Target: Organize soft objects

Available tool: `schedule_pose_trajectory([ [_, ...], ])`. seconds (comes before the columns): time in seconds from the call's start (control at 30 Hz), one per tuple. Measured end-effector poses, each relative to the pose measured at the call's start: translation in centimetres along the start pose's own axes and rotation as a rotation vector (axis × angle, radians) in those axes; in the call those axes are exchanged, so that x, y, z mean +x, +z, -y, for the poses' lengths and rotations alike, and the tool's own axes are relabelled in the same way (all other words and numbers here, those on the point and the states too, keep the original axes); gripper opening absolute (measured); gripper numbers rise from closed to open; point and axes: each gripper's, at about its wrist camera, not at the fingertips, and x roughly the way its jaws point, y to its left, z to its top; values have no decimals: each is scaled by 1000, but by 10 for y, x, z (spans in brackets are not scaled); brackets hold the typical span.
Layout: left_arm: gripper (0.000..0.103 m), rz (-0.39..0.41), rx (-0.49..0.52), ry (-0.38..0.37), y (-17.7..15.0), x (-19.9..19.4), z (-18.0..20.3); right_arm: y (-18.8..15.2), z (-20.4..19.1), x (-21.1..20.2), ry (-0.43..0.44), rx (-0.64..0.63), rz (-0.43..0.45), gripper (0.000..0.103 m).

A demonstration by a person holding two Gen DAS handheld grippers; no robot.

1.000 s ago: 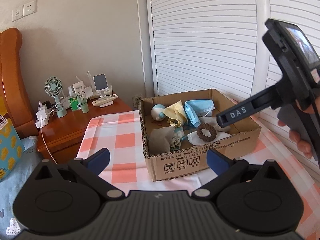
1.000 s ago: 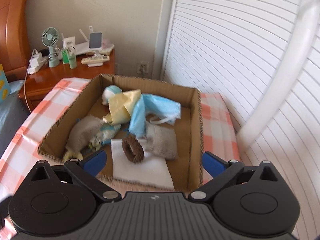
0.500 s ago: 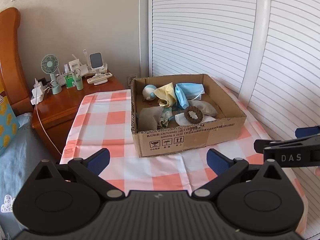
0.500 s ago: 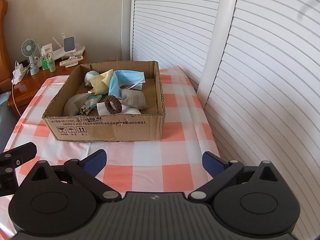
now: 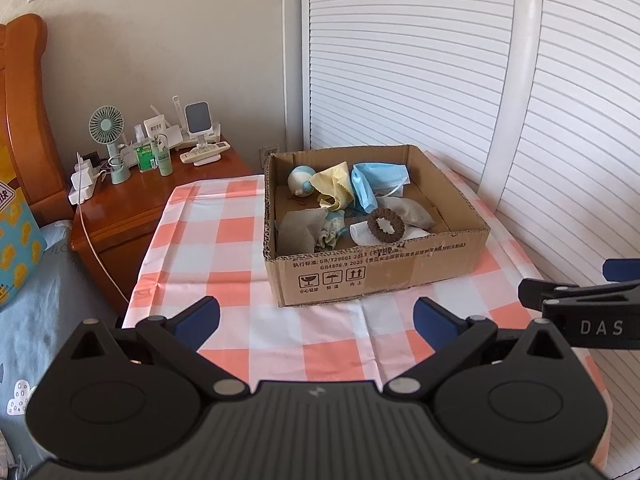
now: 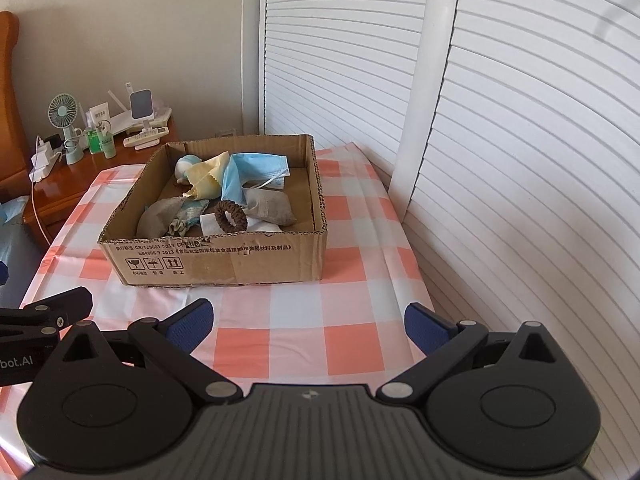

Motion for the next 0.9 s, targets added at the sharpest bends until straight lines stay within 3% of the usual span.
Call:
schedule_pose_trajectory([
  [0.9, 102, -5, 5, 10, 0, 2, 3, -1, 2, -5, 16, -7, 6, 103],
])
